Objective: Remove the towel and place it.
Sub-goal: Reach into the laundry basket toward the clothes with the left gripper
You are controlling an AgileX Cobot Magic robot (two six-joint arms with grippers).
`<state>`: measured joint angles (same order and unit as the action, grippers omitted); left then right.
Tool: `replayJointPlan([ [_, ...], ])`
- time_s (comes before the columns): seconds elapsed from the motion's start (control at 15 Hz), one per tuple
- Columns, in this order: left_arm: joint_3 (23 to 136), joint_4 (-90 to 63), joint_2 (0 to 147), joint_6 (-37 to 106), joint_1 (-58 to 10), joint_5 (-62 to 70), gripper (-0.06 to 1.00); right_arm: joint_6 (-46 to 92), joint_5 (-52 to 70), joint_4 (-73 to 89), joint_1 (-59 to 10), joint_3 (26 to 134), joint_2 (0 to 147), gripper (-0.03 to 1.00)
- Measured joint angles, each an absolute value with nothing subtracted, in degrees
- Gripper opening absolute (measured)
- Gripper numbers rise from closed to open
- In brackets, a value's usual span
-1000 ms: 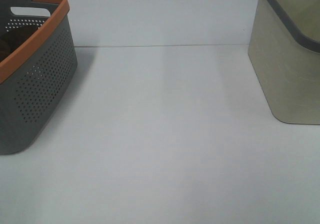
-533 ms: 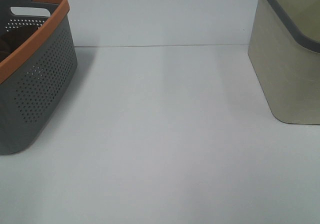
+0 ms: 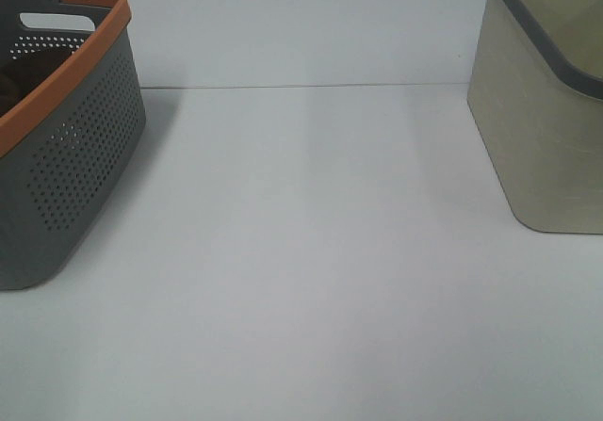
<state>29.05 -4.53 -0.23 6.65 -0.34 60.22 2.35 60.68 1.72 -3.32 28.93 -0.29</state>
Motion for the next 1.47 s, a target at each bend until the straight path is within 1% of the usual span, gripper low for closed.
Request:
replayJointPlan([
  [0.07,29.05,-4.24,-0.23,6.65,-0.34,60.22,0.9,2.35,60.68,1.72,-3.32,28.93,-0.29,0.76],
  [0.13,29.05,-3.21,-0.23,7.1,-0.34,60.22,0.96,2.35,60.68,1.72,-3.32,28.93,-0.29,0.76],
  [0.27,29.05,-2.64,-0.23,7.79,-0.34,60.22,0.98,2.35,60.68,1.72,-3.32,28.93,-0.29,0.76],
  [1.0,29.05,-2.64,-0.23,7.96,-0.34,60.22,0.99,2.35,60.68,1.72,-3.32,28.93,-0.29,0.76],
  [1.2,30.42,-1.49,-0.17,9.97,-0.34,60.22,0.99,2.35,60.68,1.72,-3.32,28.93,-0.29,0.76],
  [1.33,34.26,-0.86,3.95,14.32,-0.34,62.85,0.99,2.35,60.68,1.72,-3.32,28.93,-0.29,0.76],
  [1.47,38.96,-0.92,11.75,17.48,-0.34,68.12,0.99,2.35,60.68,1.72,-3.32,28.93,-0.29,0.76],
])
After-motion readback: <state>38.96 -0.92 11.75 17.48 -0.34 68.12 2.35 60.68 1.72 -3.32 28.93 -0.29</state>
